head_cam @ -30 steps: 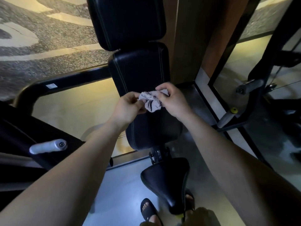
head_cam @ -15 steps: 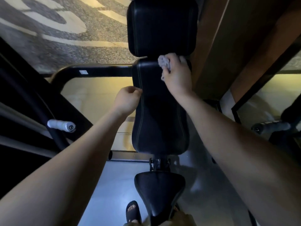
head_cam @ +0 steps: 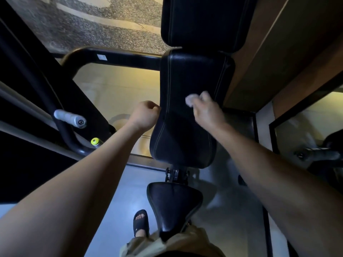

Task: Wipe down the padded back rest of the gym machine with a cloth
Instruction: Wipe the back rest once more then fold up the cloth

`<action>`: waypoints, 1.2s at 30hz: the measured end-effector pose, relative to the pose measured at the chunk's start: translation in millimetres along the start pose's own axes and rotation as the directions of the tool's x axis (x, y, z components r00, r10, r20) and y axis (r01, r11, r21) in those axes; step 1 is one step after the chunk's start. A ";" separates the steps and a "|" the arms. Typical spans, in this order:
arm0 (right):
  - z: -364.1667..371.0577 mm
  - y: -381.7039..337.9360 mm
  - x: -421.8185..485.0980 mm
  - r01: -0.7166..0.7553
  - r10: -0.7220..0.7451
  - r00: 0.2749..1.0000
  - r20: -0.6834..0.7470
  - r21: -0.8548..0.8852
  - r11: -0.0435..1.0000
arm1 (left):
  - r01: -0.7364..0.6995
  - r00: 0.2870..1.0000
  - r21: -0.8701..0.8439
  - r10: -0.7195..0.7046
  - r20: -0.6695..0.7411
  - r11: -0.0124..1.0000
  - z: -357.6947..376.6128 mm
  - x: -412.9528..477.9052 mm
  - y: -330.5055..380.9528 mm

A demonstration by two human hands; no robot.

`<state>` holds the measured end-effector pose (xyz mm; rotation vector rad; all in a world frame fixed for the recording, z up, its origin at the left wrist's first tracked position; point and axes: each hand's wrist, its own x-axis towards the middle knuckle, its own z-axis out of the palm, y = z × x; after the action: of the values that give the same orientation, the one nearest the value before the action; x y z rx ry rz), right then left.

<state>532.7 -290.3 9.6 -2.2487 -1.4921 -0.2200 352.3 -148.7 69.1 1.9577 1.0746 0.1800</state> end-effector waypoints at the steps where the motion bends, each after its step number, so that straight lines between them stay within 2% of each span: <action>1: -20.0 -2.4 12.9 -0.004 0.004 0.996 -0.086 -0.005 1.000 | -0.005 1.000 0.001 0.005 0.008 1.000 1.0 1.3 2.5; 3: -53.1 0.9 39.1 -0.044 0.039 0.967 -0.252 -0.012 0.999 | -0.011 1.000 -0.002 0.011 0.027 1.000 5.2 4.7 7.9; 5: -64.4 10.0 52.4 -0.122 0.111 0.948 -0.297 -0.020 0.992 | -0.023 0.999 0.005 0.022 0.044 1.000 11.7 6.7 13.6; 7: -51.7 17.3 43.0 -0.179 0.167 0.970 -0.178 -0.052 0.983 | -0.046 0.997 0.024 0.045 0.061 0.999 16.7 5.5 19.4; 11: -16.9 23.2 -1.7 -0.056 0.057 0.998 0.006 -0.061 0.997 | -0.078 0.995 0.035 0.076 0.070 0.996 15.2 7.1 23.7; 14: -36.2 6.6 9.0 -0.090 0.088 0.995 -0.037 -0.044 0.995 | -0.072 0.996 0.016 0.071 0.052 0.997 4.8 8.4 23.7; 17: -63.6 -25.9 52.3 -0.017 0.015 0.994 -0.104 -0.020 1.000 | -0.062 0.998 0.025 0.061 0.035 0.998 -6.5 9.0 17.2; 20: -58.1 -50.2 101.2 0.025 -0.025 0.992 -0.120 0.003 1.000 | -0.046 0.999 0.034 0.046 0.020 0.998 -19.6 6.1 5.1; 24: -28.0 -66.4 122.9 -0.079 0.079 0.996 -0.031 -0.018 0.997 | -0.024 1.000 0.053 0.024 0.004 0.998 -40.1 -1.0 -19.6; 27: -13.3 -63.8 100.0 0.024 -0.018 0.997 0.075 -0.077 0.997 | -0.004 1.000 0.089 0.004 -0.003 0.996 -53.0 -2.9 -36.9; 29: 1.2 -59.9 77.1 0.031 -0.012 0.989 0.149 -0.124 0.992 | 0.002 1.000 0.090 -0.003 0.012 0.996 -60.2 -6.0 -44.7; 32: 23.2 -72.6 45.2 -0.078 0.102 0.922 0.373 -0.078 0.994 | -0.026 0.999 0.069 0.024 0.025 0.997 -71.8 -13.5 -53.7; 33: 25.9 -80.1 37.6 -0.122 0.146 0.905 0.401 -0.085 0.989 | -0.034 0.999 0.063 0.032 0.032 0.997 -75.7 -16.5 -57.3; 36: 23.7 -97.1 26.0 -0.318 0.263 0.879 0.398 0.076 0.945 | -0.056 0.996 0.013 0.055 0.065 0.998 -85.8 -23.2 -68.2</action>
<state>452.8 -226.3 23.4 -2.4563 -1.2655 0.4292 253.9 -95.6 76.6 1.9940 0.9835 0.1383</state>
